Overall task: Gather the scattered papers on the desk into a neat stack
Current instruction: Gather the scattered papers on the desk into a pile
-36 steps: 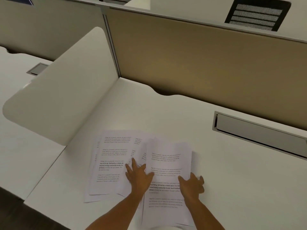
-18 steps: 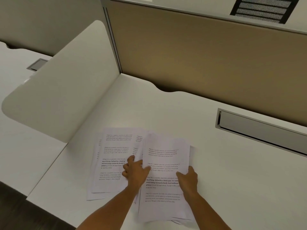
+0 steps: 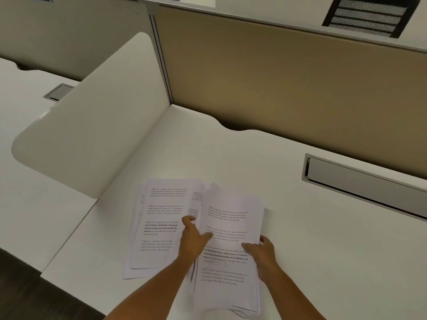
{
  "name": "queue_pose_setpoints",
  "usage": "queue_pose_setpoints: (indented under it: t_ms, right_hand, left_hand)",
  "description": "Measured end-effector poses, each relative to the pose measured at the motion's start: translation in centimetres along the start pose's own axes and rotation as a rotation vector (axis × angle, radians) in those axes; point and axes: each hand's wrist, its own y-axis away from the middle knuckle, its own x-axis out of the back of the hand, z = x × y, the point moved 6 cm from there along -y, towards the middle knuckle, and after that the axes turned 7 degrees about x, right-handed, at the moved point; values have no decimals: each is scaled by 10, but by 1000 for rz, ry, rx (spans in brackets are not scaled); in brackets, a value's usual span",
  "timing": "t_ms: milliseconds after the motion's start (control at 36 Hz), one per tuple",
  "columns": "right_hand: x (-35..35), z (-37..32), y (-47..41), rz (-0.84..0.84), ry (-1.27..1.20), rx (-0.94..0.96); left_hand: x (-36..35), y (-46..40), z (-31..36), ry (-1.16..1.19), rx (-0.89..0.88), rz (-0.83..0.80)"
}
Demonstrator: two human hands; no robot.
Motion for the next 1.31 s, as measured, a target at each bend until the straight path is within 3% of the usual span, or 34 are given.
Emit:
queue_pose_setpoints:
  t_ms: [167,500,750,972,1306]
  right_hand:
    - [0,-2,3,-57,-14,6]
    - [11,-24,18,-145,-49,99]
    - [3,-56,27,-222,16,188]
    - [-26,-72,31,-237,65,216]
    - [-59,-57,16,-141,214,201]
  left_hand:
    - [-6,-1,-6,224,87,-270]
    - [14,19,6,425,70,-350]
    - [34,27,13,451,-70,-270]
    - [50,25,8,436,-94,-21]
    - [59,18,-10,75,-30,229]
